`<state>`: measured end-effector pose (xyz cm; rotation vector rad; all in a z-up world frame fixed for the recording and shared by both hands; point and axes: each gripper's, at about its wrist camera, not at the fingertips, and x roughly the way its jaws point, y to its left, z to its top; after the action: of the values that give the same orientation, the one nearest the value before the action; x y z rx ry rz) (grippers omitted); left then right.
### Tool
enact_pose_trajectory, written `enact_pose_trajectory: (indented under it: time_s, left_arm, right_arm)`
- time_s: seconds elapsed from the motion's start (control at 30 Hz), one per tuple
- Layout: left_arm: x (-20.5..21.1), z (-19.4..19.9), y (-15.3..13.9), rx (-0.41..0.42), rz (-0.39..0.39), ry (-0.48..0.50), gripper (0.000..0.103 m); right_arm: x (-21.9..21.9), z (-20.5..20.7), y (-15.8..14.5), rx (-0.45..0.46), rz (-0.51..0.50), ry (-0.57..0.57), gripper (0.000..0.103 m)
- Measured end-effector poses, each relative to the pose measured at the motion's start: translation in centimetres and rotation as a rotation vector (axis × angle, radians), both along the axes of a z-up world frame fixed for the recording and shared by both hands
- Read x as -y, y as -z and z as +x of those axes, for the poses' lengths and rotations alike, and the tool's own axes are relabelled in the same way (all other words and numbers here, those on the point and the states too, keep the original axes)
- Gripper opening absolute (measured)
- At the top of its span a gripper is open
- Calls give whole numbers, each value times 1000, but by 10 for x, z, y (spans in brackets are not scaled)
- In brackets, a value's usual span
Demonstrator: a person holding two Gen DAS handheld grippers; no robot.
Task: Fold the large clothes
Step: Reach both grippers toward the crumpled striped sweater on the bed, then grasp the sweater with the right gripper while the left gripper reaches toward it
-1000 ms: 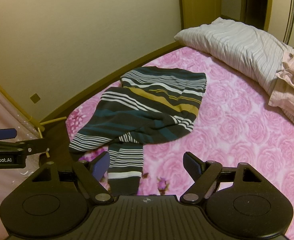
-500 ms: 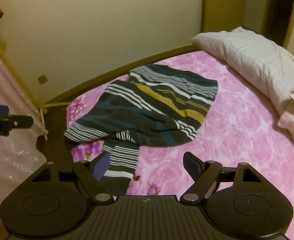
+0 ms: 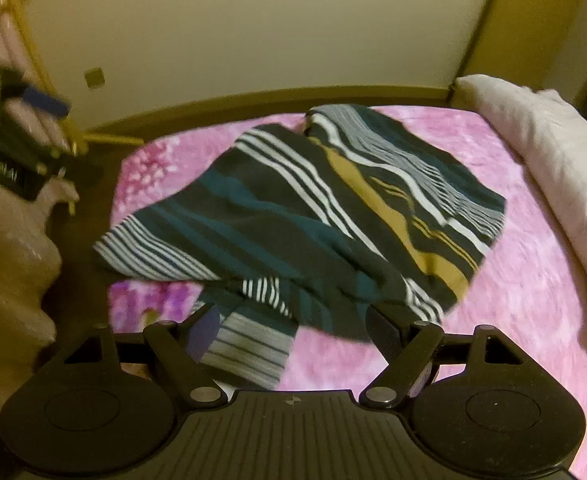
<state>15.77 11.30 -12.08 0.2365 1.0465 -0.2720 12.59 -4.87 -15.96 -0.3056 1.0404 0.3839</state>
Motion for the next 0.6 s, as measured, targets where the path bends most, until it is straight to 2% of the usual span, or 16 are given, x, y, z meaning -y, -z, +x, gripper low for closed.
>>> enact_pose_trajectory:
  time_s: [0.23,0.37,0.53,0.57,0.6]
  left_arm:
    - [-23,75,48,-37,-43,74,102]
    - [-33,99,71,-62,-67,84,102]
    - [-38,110,80,-77,-94,90,102]
    - [-37,111,80,-80,-94,88,102]
    - [-37,110,79,-82,-94,89,102]
  right_arm:
    - [-36,70,85,24,-164,-164,77]
    - [-46,91,129,62,-283,-349,77]
    - [-44,108,149,58,-241,-471,77]
    - [-40,112,149,36,-218,-475,64]
    - [-36,115,147,-5,-175,-478,42]
